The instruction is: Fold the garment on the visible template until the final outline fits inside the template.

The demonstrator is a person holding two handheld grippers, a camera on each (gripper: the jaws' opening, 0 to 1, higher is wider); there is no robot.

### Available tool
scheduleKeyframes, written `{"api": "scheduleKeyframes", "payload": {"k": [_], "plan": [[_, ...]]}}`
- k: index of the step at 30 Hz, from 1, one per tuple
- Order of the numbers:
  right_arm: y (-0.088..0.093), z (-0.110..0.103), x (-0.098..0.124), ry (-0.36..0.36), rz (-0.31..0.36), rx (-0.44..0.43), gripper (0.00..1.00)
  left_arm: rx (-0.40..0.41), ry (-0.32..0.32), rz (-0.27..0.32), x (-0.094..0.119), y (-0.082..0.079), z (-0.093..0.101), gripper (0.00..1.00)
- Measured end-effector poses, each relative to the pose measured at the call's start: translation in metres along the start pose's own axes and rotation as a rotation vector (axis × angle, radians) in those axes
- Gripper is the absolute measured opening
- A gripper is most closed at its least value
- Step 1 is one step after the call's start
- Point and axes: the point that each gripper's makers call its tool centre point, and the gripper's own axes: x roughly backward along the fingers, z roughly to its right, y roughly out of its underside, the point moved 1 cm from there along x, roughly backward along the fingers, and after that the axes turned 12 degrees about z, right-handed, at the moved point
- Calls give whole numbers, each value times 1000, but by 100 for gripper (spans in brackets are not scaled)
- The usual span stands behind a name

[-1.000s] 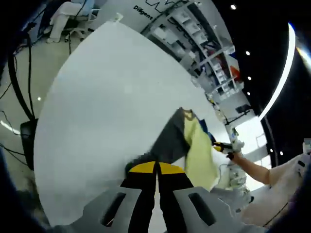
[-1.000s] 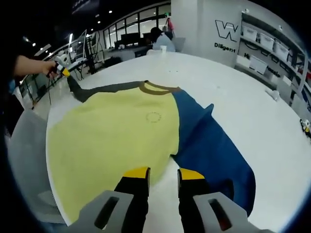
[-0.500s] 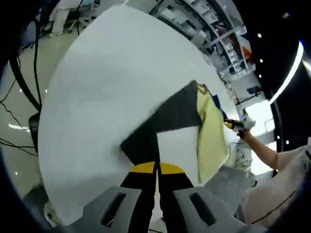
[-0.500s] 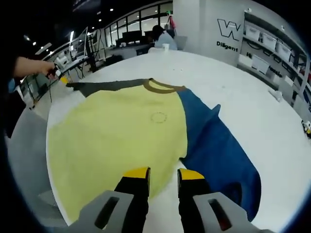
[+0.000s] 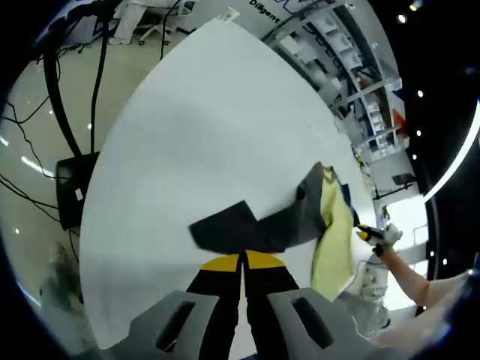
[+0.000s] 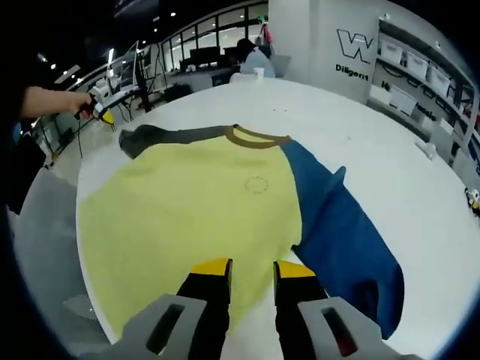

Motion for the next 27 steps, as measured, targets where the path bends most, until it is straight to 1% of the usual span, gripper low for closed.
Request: {"api": "scheduleKeyframes", "payload": {"k": [1,2,3,4,5,6,7,8,9,10,11,12,13,14,15,16,17,19,21,23,25,26,27], "plan": [[-1,0,1,2,1,-3,17,-37,-29,-17,0,6,-5,0],[0,1,1,5,-3,1,17,-100,-72,-38,0,12,-15,0],[0,2,2,8,-9,4,16,-120,-76,-75,0,19,-16,0],[0,3,3,9,-9,2,16,-219,-122,-119,3,25,-27,0],[1,3,3,10,-9,3,17,-246,-100,-99,1,25,-25,0],[1,3,5,12,-13,8,17,-228,-89,-78,-1,26,-19,0],[1,3,7,13,-13,8,17,-249,-123,-67,-1,23,-23,0],[1,3,9,13,-12,9,17,-407,-120,2,-5,9,-18,0],[2,3,11,15,-15,11,17,-521,-83,91,-9,-5,-7,1],[3,3,13,16,-17,12,17,-587,-65,144,-13,-13,1,3],[5,2,13,16,-19,13,17,-560,-30,106,-21,-10,6,13],[6,3,14,17,-21,14,17,-528,-41,102,-27,-11,3,22],[8,4,16,21,-22,12,17,-532,-41,83,-35,-11,6,28],[8,3,17,23,-18,8,17,-548,-16,73,-40,-10,11,29],[9,1,18,22,-20,6,17,-616,-17,78,-46,-15,14,26],[11,1,19,23,-25,9,17,-650,-20,70,-50,-16,15,24],[12,0,20,22,-28,9,17,-673,-20,58,-54,-17,17,25],[14,1,23,21,-30,8,17,-694,-16,59,-67,-21,21,29],[14,3,24,23,-31,9,17,-730,-11,12,-77,-18,22,29],[14,5,26,27,-25,5,17,-771,-19,3,-84,-22,23,28],[17,6,26,25,-27,6,17,-756,-24,-16,-89,-22,24,24],[18,5,26,24,-28,6,17,-761,-27,-22,-90,-21,24,23],[19,5,26,23,-27,2,17,-814,-74,-27,-88,-26,17,25]]}}
